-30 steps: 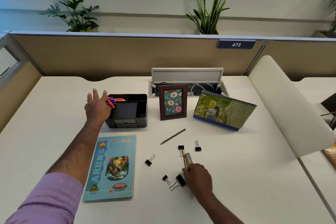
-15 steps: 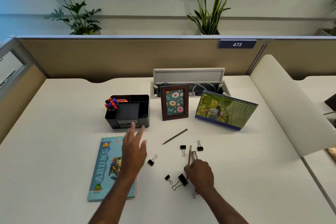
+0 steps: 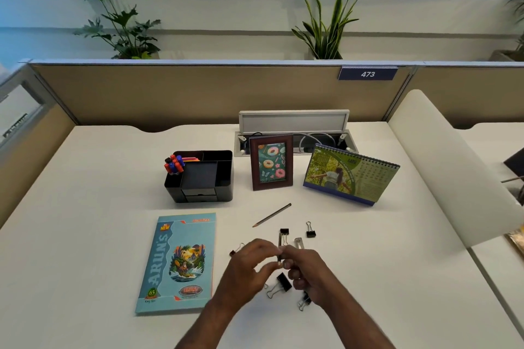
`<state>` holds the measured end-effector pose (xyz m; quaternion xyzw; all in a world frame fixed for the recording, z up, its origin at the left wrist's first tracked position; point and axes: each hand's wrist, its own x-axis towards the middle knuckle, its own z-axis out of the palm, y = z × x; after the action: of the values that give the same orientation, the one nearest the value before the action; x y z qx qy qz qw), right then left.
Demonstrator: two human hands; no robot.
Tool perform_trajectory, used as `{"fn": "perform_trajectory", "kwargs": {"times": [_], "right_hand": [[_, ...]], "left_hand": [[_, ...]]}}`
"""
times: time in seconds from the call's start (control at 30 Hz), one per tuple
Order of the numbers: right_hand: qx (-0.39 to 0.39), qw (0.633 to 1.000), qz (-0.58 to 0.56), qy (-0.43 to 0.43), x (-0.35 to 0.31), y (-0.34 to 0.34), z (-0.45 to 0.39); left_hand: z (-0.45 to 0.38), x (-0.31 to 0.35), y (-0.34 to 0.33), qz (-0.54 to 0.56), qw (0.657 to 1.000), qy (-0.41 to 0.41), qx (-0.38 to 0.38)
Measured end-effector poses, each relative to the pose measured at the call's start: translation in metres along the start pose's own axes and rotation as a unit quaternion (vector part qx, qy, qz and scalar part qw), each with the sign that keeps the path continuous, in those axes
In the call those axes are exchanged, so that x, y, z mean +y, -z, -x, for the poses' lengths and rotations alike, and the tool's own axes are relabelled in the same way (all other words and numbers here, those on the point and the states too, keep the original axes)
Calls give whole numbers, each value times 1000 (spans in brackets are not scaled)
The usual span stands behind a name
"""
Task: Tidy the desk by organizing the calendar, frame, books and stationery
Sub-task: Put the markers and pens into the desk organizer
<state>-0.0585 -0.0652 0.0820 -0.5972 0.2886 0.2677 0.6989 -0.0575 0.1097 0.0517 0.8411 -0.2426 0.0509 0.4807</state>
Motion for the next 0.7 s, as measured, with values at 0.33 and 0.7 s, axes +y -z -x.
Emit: {"fn": "perform_trajectory", "kwargs": {"times": [0.33, 0.7], "right_hand": [[22, 1000, -1, -12, 18, 0, -7], [78, 995, 46, -44, 40, 11, -15]], "left_hand": [[-23, -27, 72, -62, 976, 71, 196], [-78, -96, 202, -151, 900, 159, 378]]}}
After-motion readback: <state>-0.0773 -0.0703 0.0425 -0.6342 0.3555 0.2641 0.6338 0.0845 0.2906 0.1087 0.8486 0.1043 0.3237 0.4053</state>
